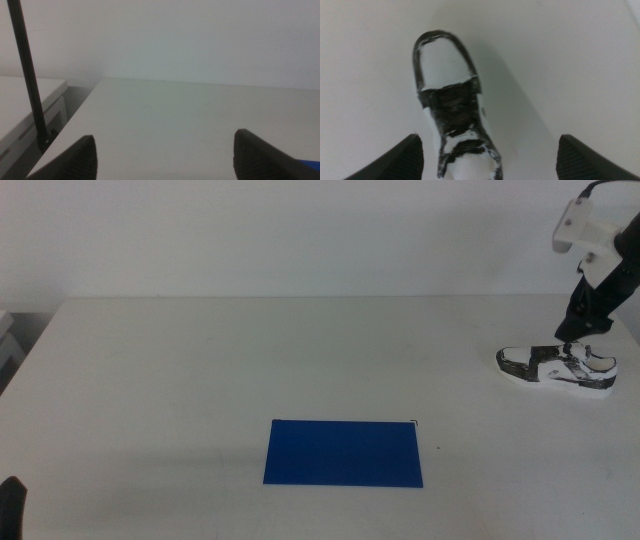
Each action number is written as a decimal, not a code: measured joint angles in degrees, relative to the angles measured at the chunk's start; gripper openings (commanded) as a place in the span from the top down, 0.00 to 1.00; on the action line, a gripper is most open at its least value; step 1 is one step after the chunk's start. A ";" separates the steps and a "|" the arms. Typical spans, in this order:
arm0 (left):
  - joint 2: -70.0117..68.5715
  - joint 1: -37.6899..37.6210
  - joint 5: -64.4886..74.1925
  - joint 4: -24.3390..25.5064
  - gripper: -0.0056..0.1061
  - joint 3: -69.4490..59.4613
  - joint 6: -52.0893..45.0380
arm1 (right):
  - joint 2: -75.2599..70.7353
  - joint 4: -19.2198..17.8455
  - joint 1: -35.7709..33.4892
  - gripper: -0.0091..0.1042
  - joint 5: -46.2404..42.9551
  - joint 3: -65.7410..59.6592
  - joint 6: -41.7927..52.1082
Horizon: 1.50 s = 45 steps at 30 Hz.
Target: Use one arm to grab the shoe from the table and place it on the mat.
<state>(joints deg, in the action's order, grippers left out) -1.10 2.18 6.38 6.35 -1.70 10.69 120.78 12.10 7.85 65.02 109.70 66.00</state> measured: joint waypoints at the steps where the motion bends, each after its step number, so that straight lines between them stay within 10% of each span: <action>1: 0.00 0.00 0.00 0.00 0.11 0.00 0.00 | 0.26 0.07 0.00 0.11 0.43 0.00 1.04; 32: 0.00 0.00 0.00 0.00 0.11 0.00 0.00 | 9.17 1.18 1.06 0.16 3.06 0.38 2.97; 33: 0.00 0.00 0.00 0.00 0.11 0.00 0.00 | 9.39 1.06 1.06 0.41 3.06 0.38 2.97; 45: 0.00 0.00 0.00 0.00 0.11 0.00 0.00 | 9.12 0.45 1.06 0.95 4.47 0.38 2.96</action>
<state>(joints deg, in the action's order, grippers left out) -1.10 2.18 6.38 6.35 -1.70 10.69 129.90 12.55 8.91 69.49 110.08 68.97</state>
